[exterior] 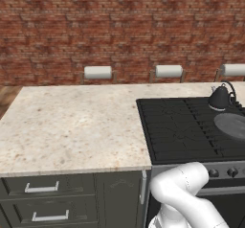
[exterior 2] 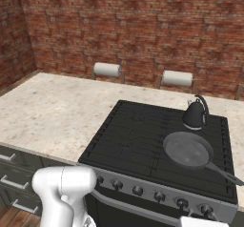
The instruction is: Pick the pan from the cabinet and place it on the stove. Then turn on the stove burner for the pan.
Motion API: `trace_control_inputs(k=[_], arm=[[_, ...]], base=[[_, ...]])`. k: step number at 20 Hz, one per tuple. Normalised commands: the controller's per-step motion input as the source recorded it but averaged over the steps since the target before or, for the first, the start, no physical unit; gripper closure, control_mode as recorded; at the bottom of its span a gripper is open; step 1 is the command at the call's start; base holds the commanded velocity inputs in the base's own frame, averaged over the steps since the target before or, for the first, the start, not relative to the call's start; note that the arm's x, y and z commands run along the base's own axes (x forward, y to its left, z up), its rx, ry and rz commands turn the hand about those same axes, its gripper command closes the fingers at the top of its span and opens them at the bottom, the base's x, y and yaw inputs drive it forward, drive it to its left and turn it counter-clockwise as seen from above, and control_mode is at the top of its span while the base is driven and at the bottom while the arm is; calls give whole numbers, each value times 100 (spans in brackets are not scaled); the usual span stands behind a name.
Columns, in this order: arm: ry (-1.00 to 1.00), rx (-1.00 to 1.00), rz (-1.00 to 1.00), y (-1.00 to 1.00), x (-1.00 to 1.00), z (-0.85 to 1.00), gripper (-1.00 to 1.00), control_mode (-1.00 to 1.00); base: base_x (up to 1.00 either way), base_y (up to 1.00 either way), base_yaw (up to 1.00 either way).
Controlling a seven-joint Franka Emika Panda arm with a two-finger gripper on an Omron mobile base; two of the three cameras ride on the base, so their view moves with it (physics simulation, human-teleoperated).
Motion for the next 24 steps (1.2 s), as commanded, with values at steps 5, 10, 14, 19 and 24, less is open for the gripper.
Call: trace_control_inputs(k=[5, 10, 14, 19, 24], arm=[[0, -3, 0, 14, 12, 0, -100, -100], [0, -3, 1, 14, 14, 0, -100, -100], [0, -1, 1, 6, 8, -1, -100, -100], [0, 0, 0, -13, -1, 0, -100, -100], [0, 0, 0, -26, -1, -4, -100, -100]], base=[[0, 0, 0], [0, 0, 0], [0, 0, 0], [0, 0, 0], [0, 0, 0]])
